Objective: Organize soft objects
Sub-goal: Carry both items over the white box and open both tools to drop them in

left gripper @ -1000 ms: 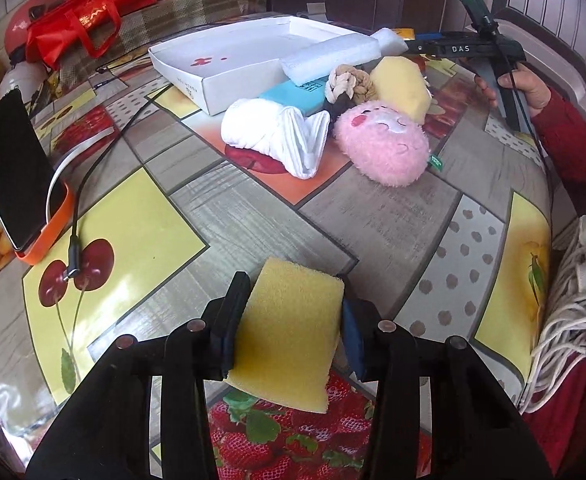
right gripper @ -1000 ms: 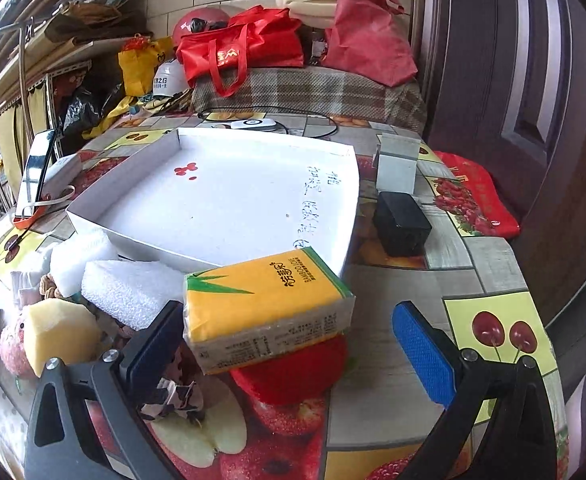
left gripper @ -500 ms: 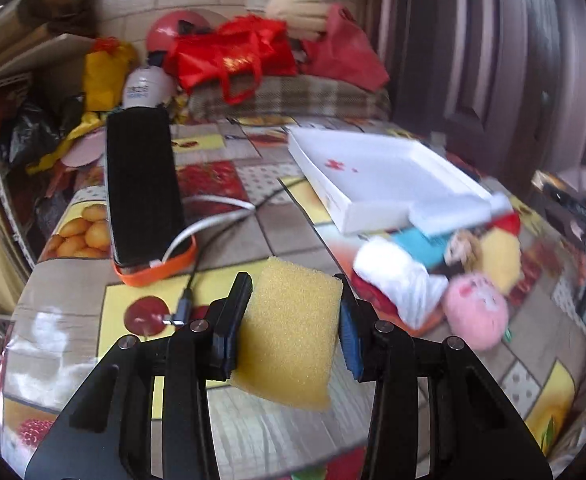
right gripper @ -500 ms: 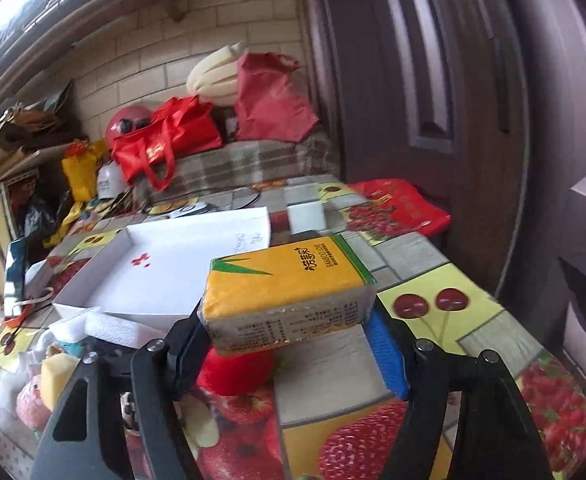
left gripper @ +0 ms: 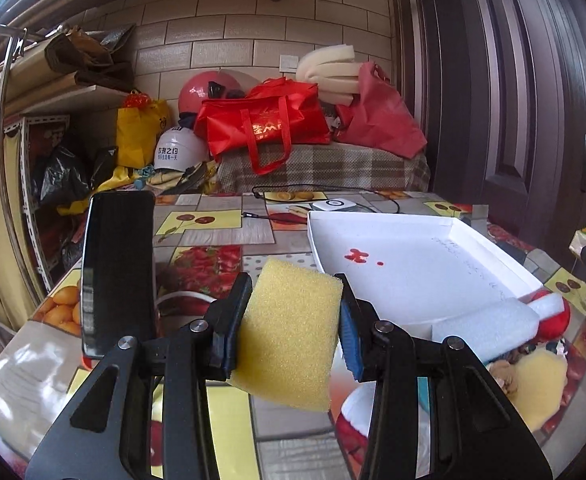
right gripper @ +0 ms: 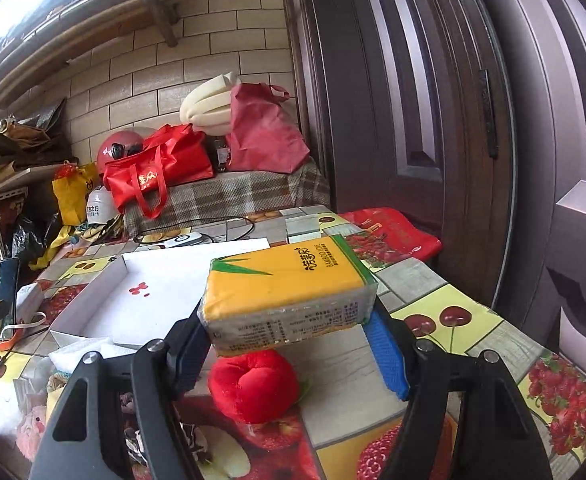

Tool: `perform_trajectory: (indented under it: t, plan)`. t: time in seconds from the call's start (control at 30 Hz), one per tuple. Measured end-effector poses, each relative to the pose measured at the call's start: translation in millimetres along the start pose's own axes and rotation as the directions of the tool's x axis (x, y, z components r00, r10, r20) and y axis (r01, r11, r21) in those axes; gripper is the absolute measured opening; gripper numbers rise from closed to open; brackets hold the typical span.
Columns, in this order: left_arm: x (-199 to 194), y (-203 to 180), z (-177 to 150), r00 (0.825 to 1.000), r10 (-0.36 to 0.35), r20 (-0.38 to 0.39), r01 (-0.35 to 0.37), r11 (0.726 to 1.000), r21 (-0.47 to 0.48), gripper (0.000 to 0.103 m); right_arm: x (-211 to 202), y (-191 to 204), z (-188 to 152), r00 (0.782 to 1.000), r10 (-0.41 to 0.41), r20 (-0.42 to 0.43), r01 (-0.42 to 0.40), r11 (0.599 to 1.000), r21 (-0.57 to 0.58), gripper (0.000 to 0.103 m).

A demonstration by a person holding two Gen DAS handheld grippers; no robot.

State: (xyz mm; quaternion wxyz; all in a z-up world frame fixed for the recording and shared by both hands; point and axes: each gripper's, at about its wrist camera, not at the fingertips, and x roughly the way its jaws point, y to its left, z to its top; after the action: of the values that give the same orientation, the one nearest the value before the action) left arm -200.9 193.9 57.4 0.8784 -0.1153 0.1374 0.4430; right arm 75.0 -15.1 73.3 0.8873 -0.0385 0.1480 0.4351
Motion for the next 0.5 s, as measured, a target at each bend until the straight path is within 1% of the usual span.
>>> perform_trajectory:
  t: [0.13,0.27,0.37,0.5]
  plan:
    - [22.3,4.4,9.0,1.0,0.004,0.004,-0.004,0.999,-0.045,0.04,28.3,1.6,-0.6,0.998,-0.009,-0.056,0.01,1.0,0.022,0.072]
    - [46.4,2.9,18.6,1.0,-0.002,0.01,0.002,0.998,-0.064,0.04,42.2,13.9,3.0,0.999,-0.021,-0.042,0.022,1.0,0.005,0.072]
    - [60.6,-7.3,24.2,1.0,-0.014,0.015,0.015,0.999,-0.052,0.04,53.4,26.4,5.8,0.999,-0.018,-0.033,0.018,1.0,-0.012,0.072]
    - [70.5,-32.1,27.8,0.998,-0.059,0.015,0.059,0.998,0.014,0.04,69.4,43.2,8.6,0.999,-0.002,-0.039,0.001,1.0,-0.022,0.072]
